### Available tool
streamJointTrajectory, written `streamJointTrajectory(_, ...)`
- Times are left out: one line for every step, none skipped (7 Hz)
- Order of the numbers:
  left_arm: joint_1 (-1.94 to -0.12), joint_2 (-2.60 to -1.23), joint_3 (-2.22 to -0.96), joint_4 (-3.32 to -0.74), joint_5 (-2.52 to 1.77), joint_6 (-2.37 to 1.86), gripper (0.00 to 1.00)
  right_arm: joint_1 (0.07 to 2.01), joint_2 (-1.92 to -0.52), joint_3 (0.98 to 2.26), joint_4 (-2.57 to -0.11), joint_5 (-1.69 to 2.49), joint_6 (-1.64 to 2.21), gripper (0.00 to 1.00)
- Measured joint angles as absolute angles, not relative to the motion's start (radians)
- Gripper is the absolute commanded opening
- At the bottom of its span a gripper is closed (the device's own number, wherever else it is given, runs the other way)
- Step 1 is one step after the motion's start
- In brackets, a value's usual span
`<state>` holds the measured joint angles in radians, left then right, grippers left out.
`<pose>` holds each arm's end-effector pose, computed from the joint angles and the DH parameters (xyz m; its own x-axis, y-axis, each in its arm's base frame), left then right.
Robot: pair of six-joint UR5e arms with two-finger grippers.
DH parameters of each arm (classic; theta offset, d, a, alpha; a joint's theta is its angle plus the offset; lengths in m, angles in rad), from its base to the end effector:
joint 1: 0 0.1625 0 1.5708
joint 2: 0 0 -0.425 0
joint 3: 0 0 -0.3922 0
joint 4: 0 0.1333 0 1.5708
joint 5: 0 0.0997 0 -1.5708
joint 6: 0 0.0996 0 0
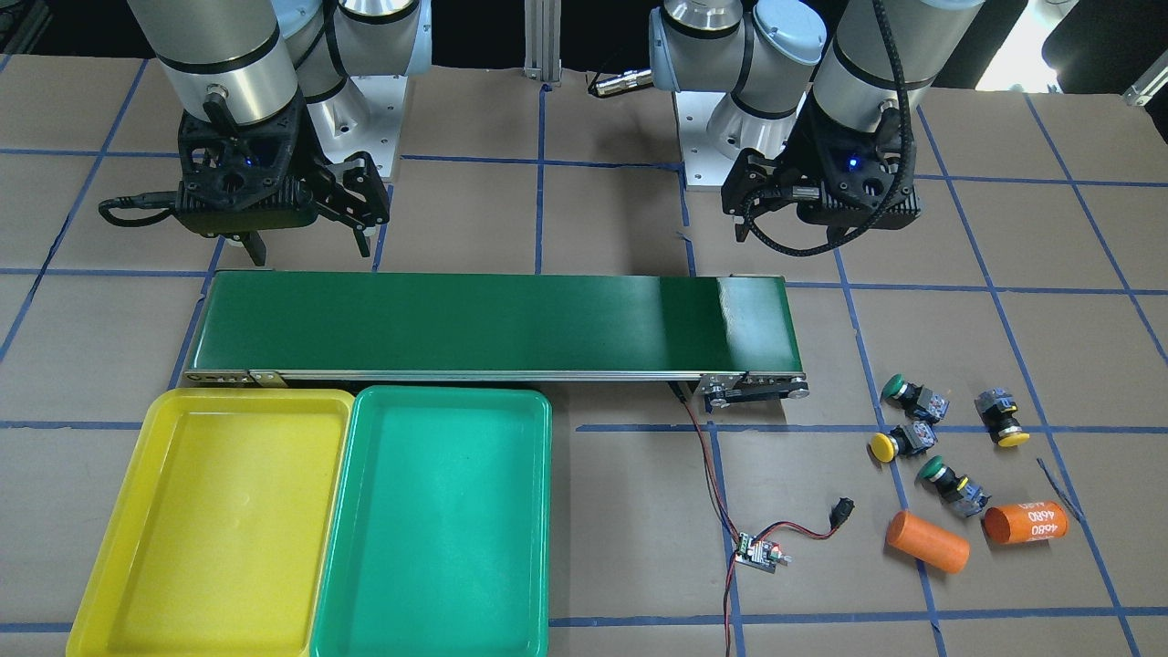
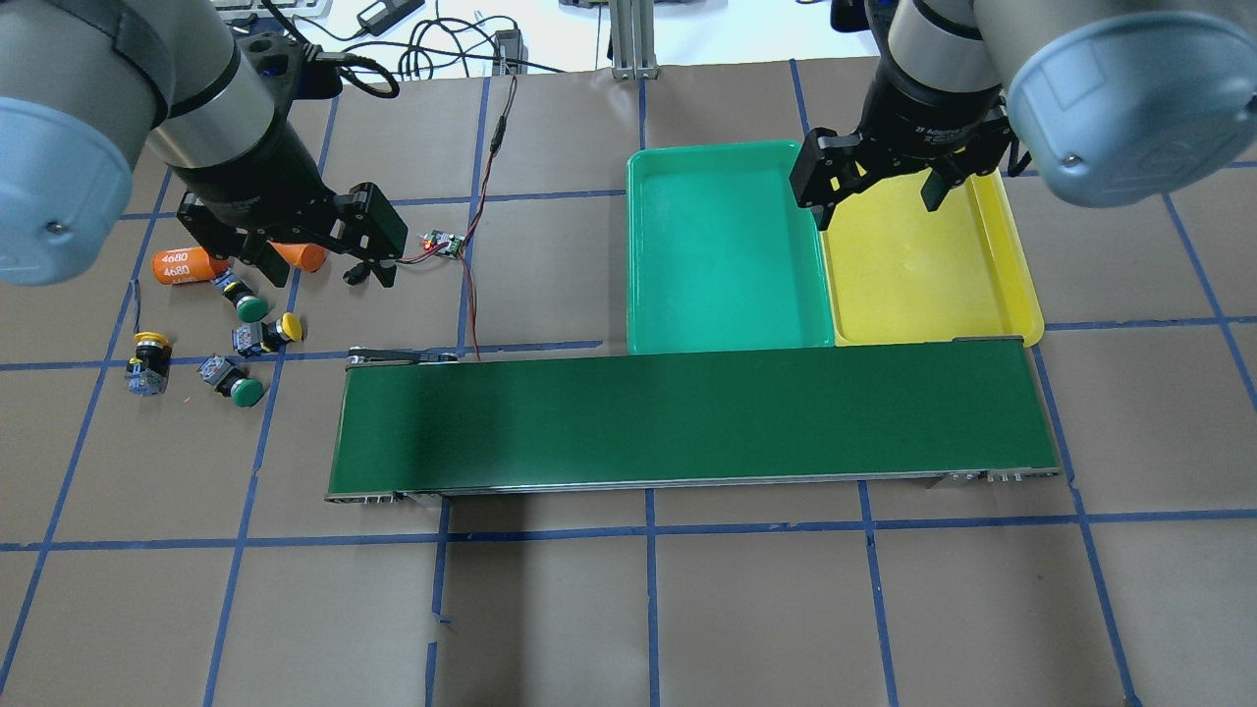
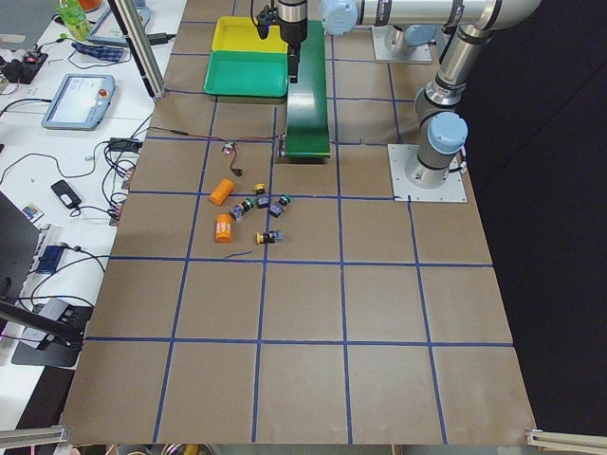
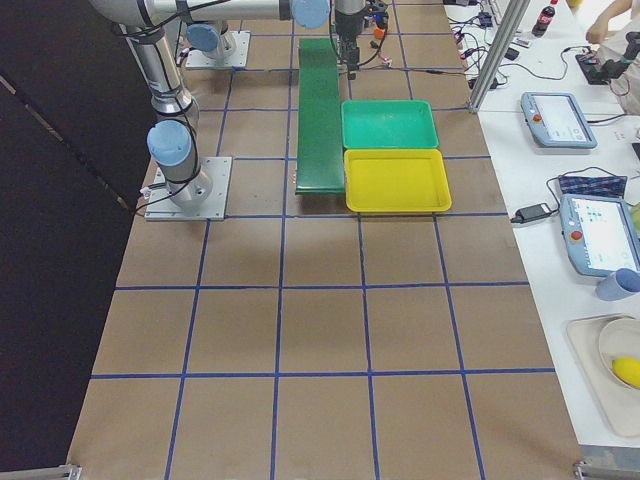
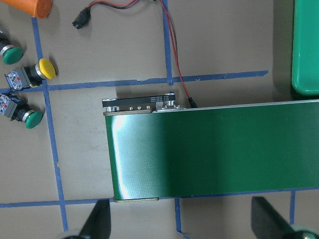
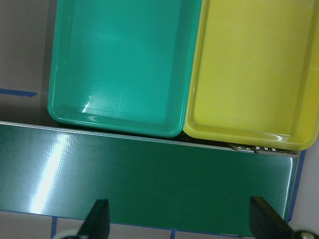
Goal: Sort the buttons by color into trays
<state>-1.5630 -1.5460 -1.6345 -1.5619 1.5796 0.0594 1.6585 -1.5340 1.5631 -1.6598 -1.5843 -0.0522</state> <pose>-0.1287 -0.4790 0.4696 -0.9986 0.0518 -0.0070 0.0516 0.9982 0.0305 0.1764 -0.4996 0.4824 -0.9902 -0.1385 0.0166 -0.1393 0.9885 -0.0591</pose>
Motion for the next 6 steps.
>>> streamJointTrajectory(-1.563, -1.547, -1.635, -1.561, 1.58, 0.06, 1.0, 1.659, -1.534, 1.563, -1.66, -1.584, -0.052, 1.0)
streamJointTrajectory(-1.562, -1.545, -1.636, -1.561, 1.583, 0.059, 1.0, 1.659, -1.534, 1.563, -1.659, -1.584, -0.052, 1.0)
streamJointTrajectory(-1.559, -1.542, -1.637, -1.562, 1.585, 0.059, 1.0, 1.66, -1.534, 1.563, -1.659, -1.584, -0.052, 1.0)
streamJointTrajectory(-1.555, -1.539, -1.639, -1.563, 1.586, 0.057, 1.0, 1.66, -1.534, 1.563, -1.659, -1.583, -0.052, 1.0)
streamJointTrajectory(-1.553, -1.536, -1.647, -1.563, 1.586, 0.057, 1.0, 1.66, -1.534, 1.563, -1.66, -1.583, -0.052, 1.0)
streamJointTrajectory(-1.551, -1.533, -1.657, -1.562, 1.585, 0.058, 1.0, 1.66, -1.534, 1.563, -1.66, -1.583, -0.052, 1.0)
